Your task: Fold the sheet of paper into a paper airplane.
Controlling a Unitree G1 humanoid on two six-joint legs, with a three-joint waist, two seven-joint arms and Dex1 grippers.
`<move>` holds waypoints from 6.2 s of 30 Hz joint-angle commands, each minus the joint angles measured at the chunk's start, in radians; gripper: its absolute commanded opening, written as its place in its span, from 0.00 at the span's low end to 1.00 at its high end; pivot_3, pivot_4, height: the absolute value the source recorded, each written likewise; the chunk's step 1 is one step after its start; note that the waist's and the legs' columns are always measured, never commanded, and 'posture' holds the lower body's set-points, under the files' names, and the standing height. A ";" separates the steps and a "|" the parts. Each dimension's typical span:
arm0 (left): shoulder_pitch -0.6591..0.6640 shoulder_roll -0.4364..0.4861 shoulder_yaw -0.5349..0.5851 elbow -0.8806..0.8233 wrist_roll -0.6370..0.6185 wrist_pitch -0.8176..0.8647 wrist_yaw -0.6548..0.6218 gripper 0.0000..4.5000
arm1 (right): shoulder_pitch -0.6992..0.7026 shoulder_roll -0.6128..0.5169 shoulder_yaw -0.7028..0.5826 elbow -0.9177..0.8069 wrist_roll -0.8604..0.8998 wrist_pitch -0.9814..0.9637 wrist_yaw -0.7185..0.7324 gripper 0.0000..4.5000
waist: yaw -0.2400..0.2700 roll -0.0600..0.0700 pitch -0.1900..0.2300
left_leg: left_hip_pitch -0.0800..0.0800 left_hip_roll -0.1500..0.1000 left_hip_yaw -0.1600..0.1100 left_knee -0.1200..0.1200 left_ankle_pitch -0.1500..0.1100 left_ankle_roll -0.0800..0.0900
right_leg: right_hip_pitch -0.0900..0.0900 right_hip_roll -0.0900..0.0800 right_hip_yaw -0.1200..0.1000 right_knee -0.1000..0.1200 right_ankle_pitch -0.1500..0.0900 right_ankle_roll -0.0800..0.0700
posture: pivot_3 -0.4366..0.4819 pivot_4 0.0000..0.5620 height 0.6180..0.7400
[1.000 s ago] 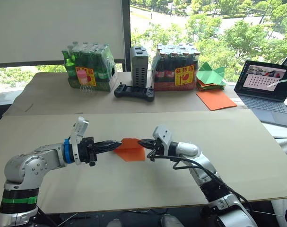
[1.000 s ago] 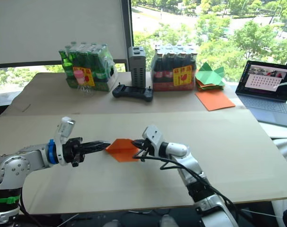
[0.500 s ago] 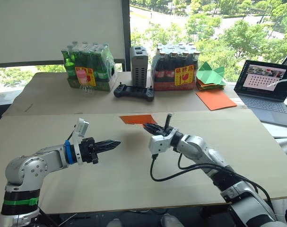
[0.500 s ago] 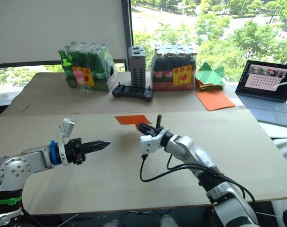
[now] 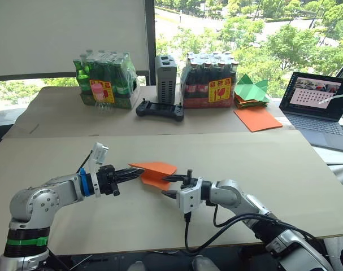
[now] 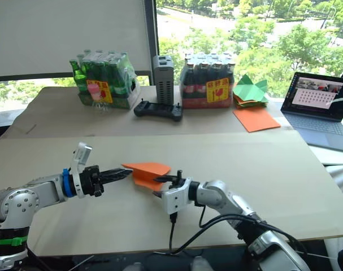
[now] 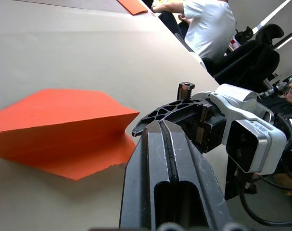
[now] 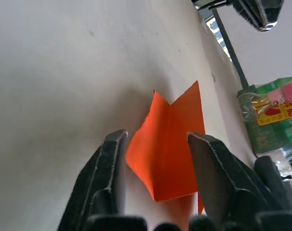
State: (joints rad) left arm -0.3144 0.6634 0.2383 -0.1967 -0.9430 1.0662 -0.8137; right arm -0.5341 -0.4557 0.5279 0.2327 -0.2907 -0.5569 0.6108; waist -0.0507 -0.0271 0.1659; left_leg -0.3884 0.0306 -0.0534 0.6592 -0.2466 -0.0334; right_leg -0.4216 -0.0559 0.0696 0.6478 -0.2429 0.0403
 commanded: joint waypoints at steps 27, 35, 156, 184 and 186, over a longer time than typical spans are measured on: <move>-0.372 -0.085 -0.316 0.546 0.472 -0.432 -0.190 0.00 | 0.052 0.153 -0.237 -0.314 0.378 0.478 0.047 0.82 | 0.007 0.000 0.000 | -0.001 -0.001 0.000 0.000 0.000 0.000 | -0.001 0.001 -0.001 0.000 0.000 0.000 | 0.48 0.27 1.00; -0.420 -0.123 -0.338 0.656 0.551 -0.504 -0.253 0.00 | 0.085 0.148 -0.249 -0.354 0.371 0.502 0.049 0.28 | 0.004 0.000 0.000 | -0.001 -0.001 0.000 0.001 0.000 0.000 | -0.001 0.000 -0.001 0.000 0.000 0.000 | 0.48 0.27 1.00; -0.093 -0.072 -0.307 0.400 0.600 -0.495 -0.223 0.00 | 0.086 0.259 -0.247 -0.417 0.604 1.226 -0.030 0.01 | 0.001 0.000 -0.001 | 0.000 0.000 0.000 0.001 0.000 0.000 | 0.000 0.001 -0.001 0.002 0.000 0.000 | 0.48 0.27 1.00; -0.100 -0.043 -0.251 0.410 0.586 -0.475 -0.212 0.00 | -0.072 0.032 0.102 -0.043 -0.225 0.168 -0.051 0.01 | -0.017 0.000 -0.001 | 0.003 0.000 0.000 0.001 0.000 0.000 | 0.001 0.001 0.000 0.003 0.000 0.000 | 0.48 0.27 1.00; -0.100 -0.039 -0.241 0.409 0.581 -0.467 -0.211 0.00 | -0.084 0.028 0.109 -0.022 -0.252 0.131 -0.053 0.01 | -0.018 0.000 -0.001 | 0.003 0.000 0.000 0.001 0.000 0.000 | 0.001 0.001 0.000 0.003 0.000 0.000 | 0.48 0.27 1.00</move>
State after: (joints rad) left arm -0.4235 0.6046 -0.0191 0.2100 -0.3584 0.5882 -1.0347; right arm -0.6055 -0.4221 0.6295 0.2061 -0.5153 -0.3853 0.5677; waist -0.0682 -0.0270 0.1652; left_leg -0.3858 0.0305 -0.0533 0.6605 -0.2465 -0.0331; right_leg -0.4204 -0.0547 0.0694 0.6511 -0.2427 0.0401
